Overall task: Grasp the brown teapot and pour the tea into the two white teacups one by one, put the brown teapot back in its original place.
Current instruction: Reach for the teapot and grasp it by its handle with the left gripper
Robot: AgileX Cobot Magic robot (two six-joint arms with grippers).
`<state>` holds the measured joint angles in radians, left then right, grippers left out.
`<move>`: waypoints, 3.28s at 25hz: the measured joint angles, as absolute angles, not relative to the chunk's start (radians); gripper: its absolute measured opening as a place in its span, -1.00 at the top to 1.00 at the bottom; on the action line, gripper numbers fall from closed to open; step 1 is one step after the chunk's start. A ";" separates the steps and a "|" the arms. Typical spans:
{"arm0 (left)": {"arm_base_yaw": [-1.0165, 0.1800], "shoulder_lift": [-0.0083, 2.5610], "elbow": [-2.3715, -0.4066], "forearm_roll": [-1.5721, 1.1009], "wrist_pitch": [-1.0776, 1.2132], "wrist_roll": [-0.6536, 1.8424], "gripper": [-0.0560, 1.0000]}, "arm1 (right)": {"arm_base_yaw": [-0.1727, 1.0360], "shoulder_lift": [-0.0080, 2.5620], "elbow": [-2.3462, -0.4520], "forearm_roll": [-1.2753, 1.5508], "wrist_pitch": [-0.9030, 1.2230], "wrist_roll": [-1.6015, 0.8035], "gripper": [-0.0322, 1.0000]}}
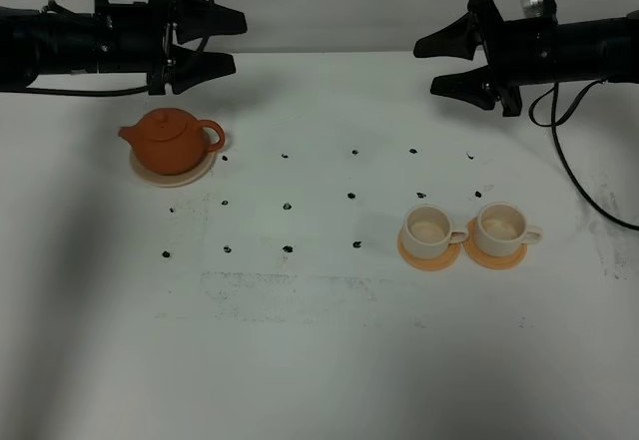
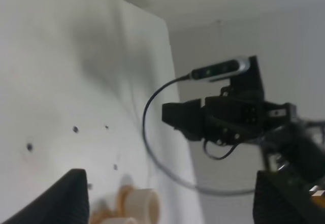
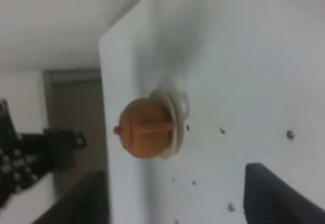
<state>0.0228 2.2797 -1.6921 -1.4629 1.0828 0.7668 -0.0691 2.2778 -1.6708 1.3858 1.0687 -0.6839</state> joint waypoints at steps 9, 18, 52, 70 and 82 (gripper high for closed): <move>0.009 2.267 -1.926 -1.010 1.092 0.754 -0.24 | -0.069 2.211 -1.841 1.204 0.986 -0.825 -0.08; -0.002 2.148 -2.001 -0.579 1.033 0.602 -0.23 | -0.069 2.092 -1.961 0.597 0.926 -0.616 -0.06; 0.005 1.304 -1.179 -0.188 0.612 0.540 -0.23 | -0.070 1.154 -1.469 0.345 0.729 -0.520 0.02; -0.139 1.488 -1.153 -0.172 0.534 0.594 -0.14 | -0.070 0.639 -1.084 0.339 0.723 -0.372 0.02; -0.147 1.651 -1.385 -0.144 0.605 0.678 -0.14 | -0.070 0.334 -0.943 0.251 0.954 -0.296 0.09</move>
<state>-0.1473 1.6513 -1.3854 -0.1443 0.6053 0.6782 -0.0700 0.3341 -0.9431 0.2510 0.9542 -0.2959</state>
